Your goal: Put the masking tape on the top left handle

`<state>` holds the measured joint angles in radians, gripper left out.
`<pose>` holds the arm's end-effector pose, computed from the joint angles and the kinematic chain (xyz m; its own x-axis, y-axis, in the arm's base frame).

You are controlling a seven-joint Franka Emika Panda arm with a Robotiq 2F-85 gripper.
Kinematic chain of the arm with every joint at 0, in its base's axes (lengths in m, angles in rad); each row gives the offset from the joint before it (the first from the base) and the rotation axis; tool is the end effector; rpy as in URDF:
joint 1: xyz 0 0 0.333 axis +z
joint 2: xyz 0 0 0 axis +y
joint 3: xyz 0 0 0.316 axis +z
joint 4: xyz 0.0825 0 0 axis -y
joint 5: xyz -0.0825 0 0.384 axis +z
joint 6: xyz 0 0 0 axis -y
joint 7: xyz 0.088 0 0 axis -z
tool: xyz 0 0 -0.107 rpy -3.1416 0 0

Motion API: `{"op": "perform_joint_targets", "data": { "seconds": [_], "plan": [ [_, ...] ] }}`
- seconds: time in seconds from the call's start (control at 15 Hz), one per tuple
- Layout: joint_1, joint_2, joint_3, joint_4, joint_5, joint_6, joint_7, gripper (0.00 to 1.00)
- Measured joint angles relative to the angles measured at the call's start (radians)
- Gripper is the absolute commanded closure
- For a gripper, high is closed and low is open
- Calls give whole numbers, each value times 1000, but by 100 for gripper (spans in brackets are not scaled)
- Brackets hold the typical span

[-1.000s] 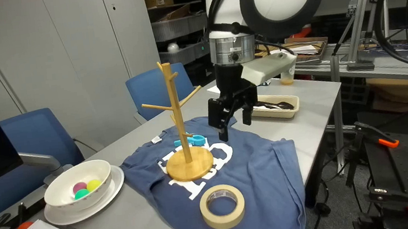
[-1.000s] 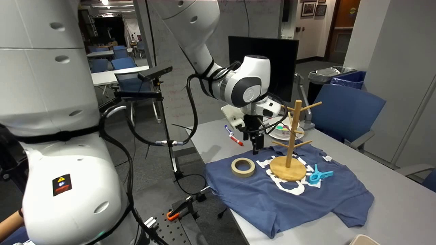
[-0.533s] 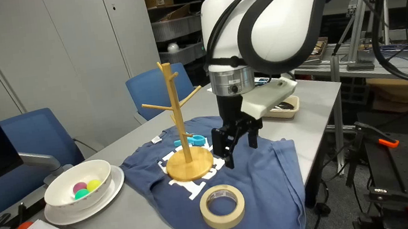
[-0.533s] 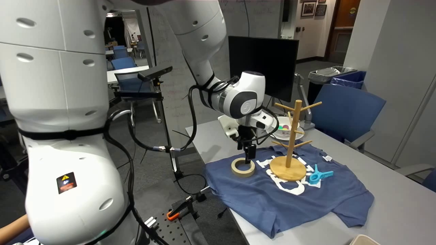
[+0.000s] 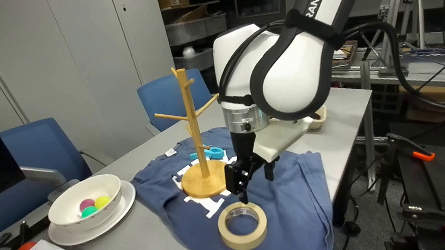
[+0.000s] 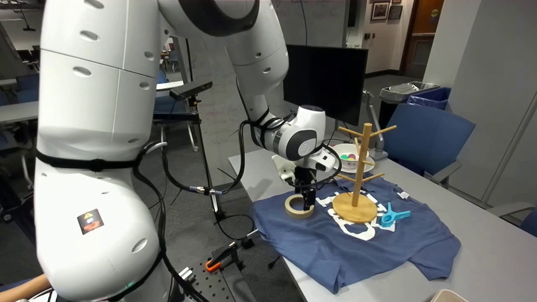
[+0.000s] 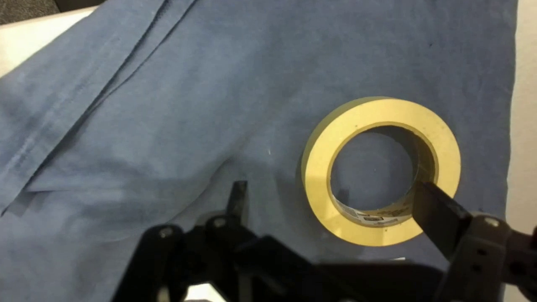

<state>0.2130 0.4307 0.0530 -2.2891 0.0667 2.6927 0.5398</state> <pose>0.5063 0.1370 0.1600 0.9422 -0.3313 -0.0500 -0.3329 -0.9426 -0.0276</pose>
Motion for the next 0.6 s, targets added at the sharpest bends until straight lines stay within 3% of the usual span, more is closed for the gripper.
{"op": "perform_joint_targets", "data": {
  "seconds": [0.6],
  "plan": [
    [31, 144, -54, 95, 0, 7, 0, 0]
  ]
}}
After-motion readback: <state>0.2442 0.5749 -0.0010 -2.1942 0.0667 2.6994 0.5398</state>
